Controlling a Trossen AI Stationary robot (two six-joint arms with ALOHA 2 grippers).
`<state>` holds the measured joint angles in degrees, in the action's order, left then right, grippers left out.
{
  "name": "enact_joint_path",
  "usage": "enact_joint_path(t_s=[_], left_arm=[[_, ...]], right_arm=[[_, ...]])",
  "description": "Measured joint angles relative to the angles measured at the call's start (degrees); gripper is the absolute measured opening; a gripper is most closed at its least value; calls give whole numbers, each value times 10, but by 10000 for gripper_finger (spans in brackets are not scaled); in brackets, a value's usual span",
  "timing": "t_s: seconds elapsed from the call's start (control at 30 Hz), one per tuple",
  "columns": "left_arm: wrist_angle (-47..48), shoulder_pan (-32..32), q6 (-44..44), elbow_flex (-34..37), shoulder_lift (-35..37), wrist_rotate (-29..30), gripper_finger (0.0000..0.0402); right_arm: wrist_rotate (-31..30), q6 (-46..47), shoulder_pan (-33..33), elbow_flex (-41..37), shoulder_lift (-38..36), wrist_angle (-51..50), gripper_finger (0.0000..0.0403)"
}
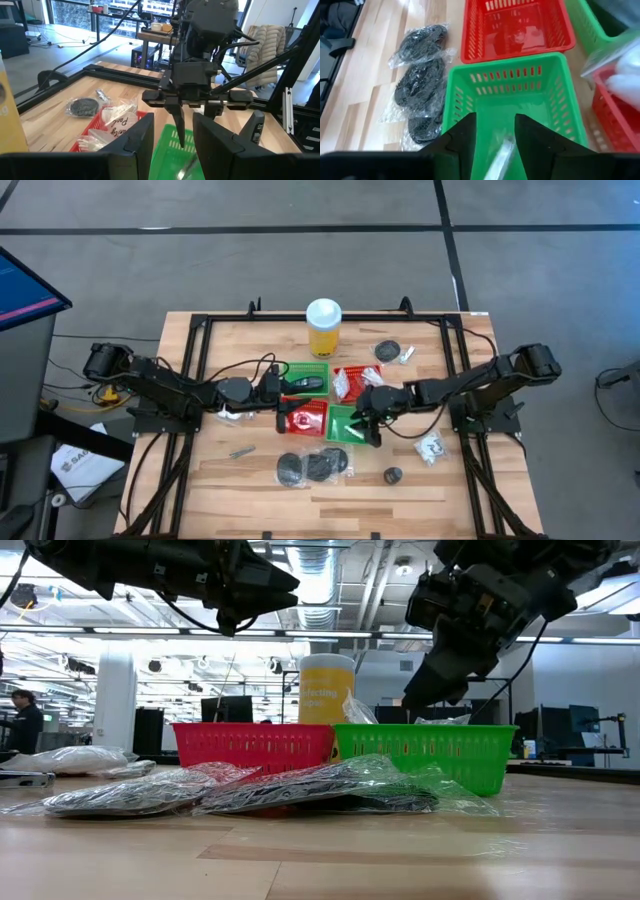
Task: Pick & Place Travel size toiletries
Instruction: Put the nail cutter into the right green bin
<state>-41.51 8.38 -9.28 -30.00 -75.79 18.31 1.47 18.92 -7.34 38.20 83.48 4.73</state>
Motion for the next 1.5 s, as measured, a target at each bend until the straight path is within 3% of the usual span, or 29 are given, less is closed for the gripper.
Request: enact_joint_path(t_s=[0.17,0.43,0.67,0.8,1.1,1.5], left_arm=[[0,0,0,0,0,2,127],[1,0,0,0,0,2,127],[1,0,-2,0,0,1,127],[1,0,-2,0,0,1,127],[1,0,-6,0,0,-1,127],[1,0,-7,0,0,-1,127]], right_arm=[[0,-10,6,0,-5,-5,117],[-12,-13,25,0,-81,-85,111],[-186,55,27,0,-156,-228,107],[-223,114,39,0,-187,-286,108],[-228,200,152,0,-217,-389,108],[-202,180,328,0,-216,-408,108]])
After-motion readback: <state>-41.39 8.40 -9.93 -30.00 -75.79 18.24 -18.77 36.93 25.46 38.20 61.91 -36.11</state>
